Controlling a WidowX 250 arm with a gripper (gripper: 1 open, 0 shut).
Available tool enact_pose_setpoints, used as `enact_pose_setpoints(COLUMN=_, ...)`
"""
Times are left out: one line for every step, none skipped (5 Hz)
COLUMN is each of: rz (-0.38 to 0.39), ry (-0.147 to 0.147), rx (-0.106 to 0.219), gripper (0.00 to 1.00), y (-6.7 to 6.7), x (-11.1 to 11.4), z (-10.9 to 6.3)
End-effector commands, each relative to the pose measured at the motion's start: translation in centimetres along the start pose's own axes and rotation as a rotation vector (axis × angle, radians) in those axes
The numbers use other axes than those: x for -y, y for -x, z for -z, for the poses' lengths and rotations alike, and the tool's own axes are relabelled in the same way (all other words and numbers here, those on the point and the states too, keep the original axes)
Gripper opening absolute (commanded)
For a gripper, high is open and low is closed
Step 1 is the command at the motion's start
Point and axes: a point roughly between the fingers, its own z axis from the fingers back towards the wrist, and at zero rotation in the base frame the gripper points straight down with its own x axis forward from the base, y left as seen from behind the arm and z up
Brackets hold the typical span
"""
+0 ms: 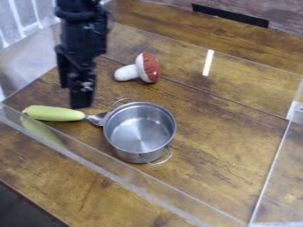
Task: Move the green spoon to the right
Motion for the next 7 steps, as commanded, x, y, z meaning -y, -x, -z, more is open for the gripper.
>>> enact_pose_setpoints(rz=0.152, ry=-0.071, rx=0.021, gripper=1.00, y=1.2, x=-2.4, z=-0.1)
enact_pose_setpoints(rz=0.301, ry=-0.109, rx=0.025, gripper=1.00, y=1.9, x=-3.8, z=1.2)
enact_pose_setpoints(rz=0.403, ry=-0.130, rx=0.040, gripper=1.00, y=1.9, x=-4.1, z=3.0)
enact_pose_setpoints(rz=0.457, ry=-0.142, rx=0.051, gripper=1.00, y=1.5, x=-4.3, z=4.8)
enact_pose_setpoints(rz=0.461, ry=-0.159, rx=0.062, gripper=1.00, y=1.2, x=-4.6, z=6.0)
enact_pose_setpoints(rz=0.438, ry=-0.173, rx=0.067, gripper=1.00, y=1.1, x=-5.5, z=6.7)
enact_pose_setpoints(rz=0.407, ry=-0.181, rx=0.070, gripper=1.00, y=1.2, x=-6.1, z=6.8)
